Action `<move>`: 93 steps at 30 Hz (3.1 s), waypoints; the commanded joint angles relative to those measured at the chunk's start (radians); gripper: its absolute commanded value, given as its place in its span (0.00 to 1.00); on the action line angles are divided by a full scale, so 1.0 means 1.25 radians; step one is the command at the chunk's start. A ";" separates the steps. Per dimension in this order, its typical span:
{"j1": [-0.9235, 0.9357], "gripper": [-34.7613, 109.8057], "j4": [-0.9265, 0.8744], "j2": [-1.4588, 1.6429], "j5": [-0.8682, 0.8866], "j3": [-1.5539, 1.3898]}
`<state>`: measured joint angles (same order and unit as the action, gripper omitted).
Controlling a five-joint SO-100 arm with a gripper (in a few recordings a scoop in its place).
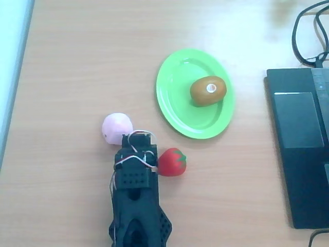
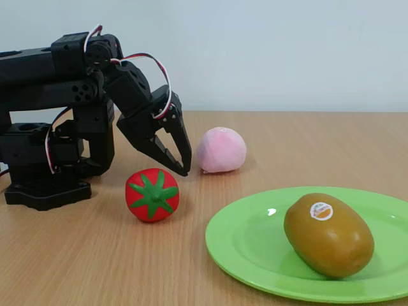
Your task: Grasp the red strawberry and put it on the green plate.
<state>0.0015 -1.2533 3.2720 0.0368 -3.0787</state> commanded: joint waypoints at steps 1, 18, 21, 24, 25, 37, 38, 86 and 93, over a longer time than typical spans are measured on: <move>-0.059 0.24 0.026 -0.011 -0.040 0.038; 0.026 0.28 0.022 -0.515 -0.258 0.669; 0.045 0.28 -0.058 -0.545 -0.598 0.715; 0.099 0.32 -0.185 -0.556 -1.008 0.768; 0.110 0.32 -0.220 -0.558 -1.104 0.778; 0.404 0.55 -0.362 -0.538 -1.891 0.793; 0.426 0.55 -0.358 -0.542 -1.925 0.785; 0.535 0.33 0.052 -0.599 -1.935 0.320; 0.421 0.33 -0.114 -0.576 -1.628 0.549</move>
<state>0.5783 -1.3223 2.5295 -2.1552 -2.5326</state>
